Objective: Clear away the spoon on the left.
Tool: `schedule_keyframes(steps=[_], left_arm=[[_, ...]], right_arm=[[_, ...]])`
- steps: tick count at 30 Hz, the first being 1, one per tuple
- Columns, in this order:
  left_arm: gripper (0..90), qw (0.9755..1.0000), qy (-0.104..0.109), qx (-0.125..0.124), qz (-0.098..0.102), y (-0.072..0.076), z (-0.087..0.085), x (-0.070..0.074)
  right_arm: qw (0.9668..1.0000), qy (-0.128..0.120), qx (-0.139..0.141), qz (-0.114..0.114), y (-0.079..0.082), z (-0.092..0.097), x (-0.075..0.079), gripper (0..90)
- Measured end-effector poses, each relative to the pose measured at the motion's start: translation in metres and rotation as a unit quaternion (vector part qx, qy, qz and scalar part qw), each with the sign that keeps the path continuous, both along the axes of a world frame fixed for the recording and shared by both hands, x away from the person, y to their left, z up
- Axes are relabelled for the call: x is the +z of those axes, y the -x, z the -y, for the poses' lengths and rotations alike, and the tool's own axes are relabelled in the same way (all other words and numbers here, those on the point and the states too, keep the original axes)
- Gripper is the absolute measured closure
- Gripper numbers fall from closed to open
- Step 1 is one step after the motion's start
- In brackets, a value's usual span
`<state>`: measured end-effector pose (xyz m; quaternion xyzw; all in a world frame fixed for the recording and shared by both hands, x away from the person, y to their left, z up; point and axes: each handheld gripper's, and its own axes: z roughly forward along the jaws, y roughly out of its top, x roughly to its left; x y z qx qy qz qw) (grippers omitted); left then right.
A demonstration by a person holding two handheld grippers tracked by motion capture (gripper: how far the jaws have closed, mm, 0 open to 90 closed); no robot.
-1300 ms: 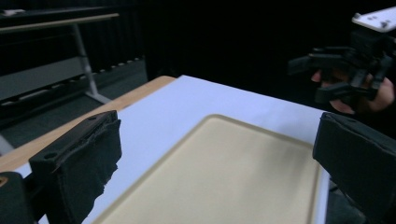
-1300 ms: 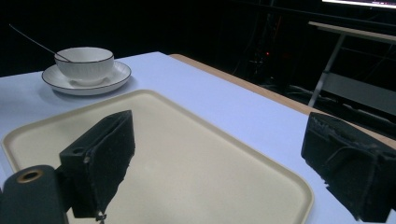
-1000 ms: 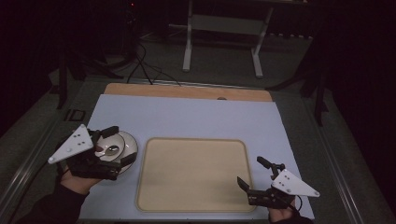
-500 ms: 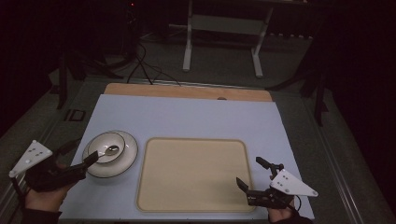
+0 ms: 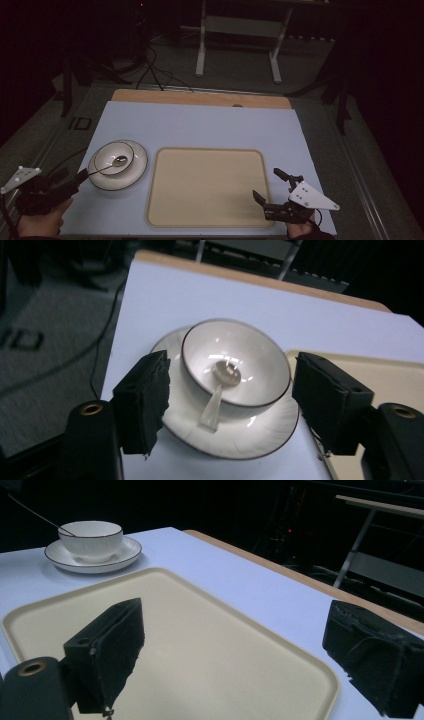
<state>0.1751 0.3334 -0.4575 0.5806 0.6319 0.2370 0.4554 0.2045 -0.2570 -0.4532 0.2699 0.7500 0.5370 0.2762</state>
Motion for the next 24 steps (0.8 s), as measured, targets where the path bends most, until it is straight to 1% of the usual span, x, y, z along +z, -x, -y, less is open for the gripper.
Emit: schedule_keyframes(steps=[1, 3, 4, 7, 8, 10, 11, 12, 13, 14, 15, 16, 19, 21, 22, 24], left_arm=[[33.4, 0.9999, 0.0, 0.008, -0.005, 0.0, 0.0, -0.002], [35.6, 0.9997, 0.011, 0.011, -0.016, -0.002, -0.001, -0.005], [35.7, 0.9996, 0.013, 0.014, -0.02, -0.002, -0.002, -0.007], [38.5, 0.999, 0.029, 0.02, -0.028, -0.004, -0.002, -0.011], [40.9, 0.9988, 0.034, 0.019, -0.028, -0.005, -0.003, -0.012], [43.5, 0.998, 0.05, 0.024, -0.031, -0.006, -0.005, -0.015], [46.6, 0.9978, 0.052, 0.024, -0.033, -0.007, -0.006, -0.017], [47.1, 0.9974, 0.058, 0.026, -0.033, -0.008, -0.007, -0.018], [49.8, 0.9965, 0.073, 0.021, -0.034, -0.009, -0.008, -0.021], [53.1, 0.9963, 0.076, 0.019, -0.036, -0.009, -0.009, -0.022], [54.3, 0.996, 0.079, 0.022, -0.036, -0.01, -0.01, -0.024], [57.3, 0.9953, 0.087, 0.018, -0.039, -0.011, -0.011, -0.026], [64.2, 0.9932, 0.107, 0.018, -0.041, -0.013, -0.013, -0.031], [66.9, 0.9915, 0.122, 0.02, -0.041, -0.013, -0.015, -0.034], [68.8, 0.991, 0.126, 0.017, -0.04, -0.014, -0.016, -0.036], [71.4, 0.9902, 0.133, 0.02, -0.038, -0.014, -0.018, -0.038]], right_arm=[[1.0, 0.0, 0.0, 0.001, 0.0, 0.0, 0.0, 9.8], [1.0, -0.001, 0.0, -0.001, 0.0, 0.0, 0.0, 9.8], [1.0, -0.001, -0.001, -0.001, 0.0, 0.0, 0.0, 9.8], [1.0, -0.001, 0.0, -0.001, -0.001, 0.0, 0.0, 9.8], [1.0, 0.0, -0.001, -0.001, -0.001, 0.0, -0.001, 9.8], [1.0, 0.0, -0.001, -0.001, -0.001, 0.0, -0.001, 9.8], [1.0, 0.0, -0.001, -0.001, -0.001, 0.0, -0.001, 9.8], [1.0, 0.0, -0.001, -0.001, -0.001, 0.0, -0.001, 9.8], [1.0, 0.0, -0.001, -0.001, -0.001, 0.0, -0.001, 9.8], [1.0, 0.0, -0.001, -0.001, -0.001, 0.0, -0.001, 9.8], [1.0, 0.0, -0.001, -0.001, -0.001, 0.0, -0.001, 9.8], [1.0, -0.001, -0.001, -0.002, -0.001, 0.0, -0.001, 9.8], [1.0, 0.0, -0.001, -0.002, -0.001, 0.0, -0.001, 9.8], [1.0, 0.0, 0.0, -0.002, -0.001, 0.001, -0.001, 9.8], [1.0, 0.001, 0.0, -0.003, -0.001, 0.001, -0.001, 9.8], [1.0, 0.0, 0.0, -0.003, -0.001, 0.001, -0.001, 9.9]])
